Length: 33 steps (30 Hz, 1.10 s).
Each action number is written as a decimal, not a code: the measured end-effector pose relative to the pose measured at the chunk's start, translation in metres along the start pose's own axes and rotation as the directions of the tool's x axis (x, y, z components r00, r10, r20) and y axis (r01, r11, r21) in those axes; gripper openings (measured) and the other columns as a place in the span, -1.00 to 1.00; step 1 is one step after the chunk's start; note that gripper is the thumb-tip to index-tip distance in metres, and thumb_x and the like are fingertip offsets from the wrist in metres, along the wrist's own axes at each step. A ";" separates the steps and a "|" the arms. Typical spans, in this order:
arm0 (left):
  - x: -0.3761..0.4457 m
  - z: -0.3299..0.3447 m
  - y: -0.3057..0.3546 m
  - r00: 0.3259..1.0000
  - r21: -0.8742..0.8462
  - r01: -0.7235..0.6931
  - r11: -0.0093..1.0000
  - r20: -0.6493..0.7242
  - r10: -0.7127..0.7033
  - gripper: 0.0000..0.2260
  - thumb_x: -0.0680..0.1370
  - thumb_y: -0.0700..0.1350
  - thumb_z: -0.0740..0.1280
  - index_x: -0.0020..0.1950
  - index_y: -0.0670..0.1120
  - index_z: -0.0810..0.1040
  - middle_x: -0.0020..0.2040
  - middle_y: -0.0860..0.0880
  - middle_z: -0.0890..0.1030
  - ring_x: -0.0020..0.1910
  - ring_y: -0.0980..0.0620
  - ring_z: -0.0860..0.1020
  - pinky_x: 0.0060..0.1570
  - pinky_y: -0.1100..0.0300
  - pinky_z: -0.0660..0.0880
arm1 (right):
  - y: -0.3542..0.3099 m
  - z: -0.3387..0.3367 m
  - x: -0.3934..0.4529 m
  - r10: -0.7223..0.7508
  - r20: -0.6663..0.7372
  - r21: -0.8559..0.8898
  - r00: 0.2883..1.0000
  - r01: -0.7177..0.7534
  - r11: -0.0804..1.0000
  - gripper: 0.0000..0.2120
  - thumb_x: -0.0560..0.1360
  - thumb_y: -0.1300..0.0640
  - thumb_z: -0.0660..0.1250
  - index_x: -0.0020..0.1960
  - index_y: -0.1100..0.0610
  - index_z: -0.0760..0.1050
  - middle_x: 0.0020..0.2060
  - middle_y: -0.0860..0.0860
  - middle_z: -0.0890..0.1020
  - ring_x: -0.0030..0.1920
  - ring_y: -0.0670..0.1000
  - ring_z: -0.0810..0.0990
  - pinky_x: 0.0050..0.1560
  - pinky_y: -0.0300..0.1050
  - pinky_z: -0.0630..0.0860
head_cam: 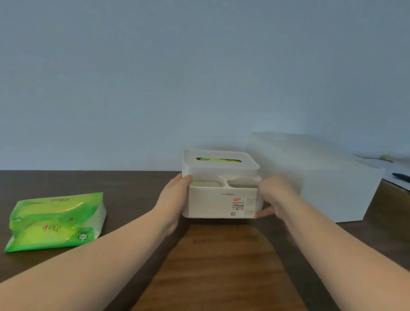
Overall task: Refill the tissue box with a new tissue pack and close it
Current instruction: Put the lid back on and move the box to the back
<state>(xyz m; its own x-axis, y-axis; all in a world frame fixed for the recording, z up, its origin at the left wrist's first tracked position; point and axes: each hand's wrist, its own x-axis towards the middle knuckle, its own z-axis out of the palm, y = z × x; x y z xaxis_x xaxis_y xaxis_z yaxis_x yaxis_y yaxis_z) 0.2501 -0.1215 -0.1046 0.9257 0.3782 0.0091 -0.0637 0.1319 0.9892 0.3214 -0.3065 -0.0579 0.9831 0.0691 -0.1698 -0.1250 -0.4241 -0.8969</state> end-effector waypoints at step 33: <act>0.086 0.014 -0.042 1.000 0.043 0.003 0.999 -0.001 -0.003 -0.68 0.54 0.01 0.13 -0.17 0.07 0.67 0.04 0.00 0.69 0.08 0.03 0.60 0.30 0.00 0.46 | -0.010 0.014 0.075 -0.209 -0.332 -0.319 0.920 0.099 0.943 -0.66 0.51 0.28 0.17 0.28 0.24 0.42 0.21 0.19 0.55 0.18 0.21 0.53 -0.06 -0.10 0.43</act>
<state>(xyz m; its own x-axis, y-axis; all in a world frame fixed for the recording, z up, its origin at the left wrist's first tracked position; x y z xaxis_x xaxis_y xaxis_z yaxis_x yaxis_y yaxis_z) 0.3372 -0.1072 -0.1431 0.9254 0.3789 0.0063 -0.0450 0.0936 0.9946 0.3943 -0.2846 -0.0675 0.9748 -0.1477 0.1672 0.0224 -0.6808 -0.7321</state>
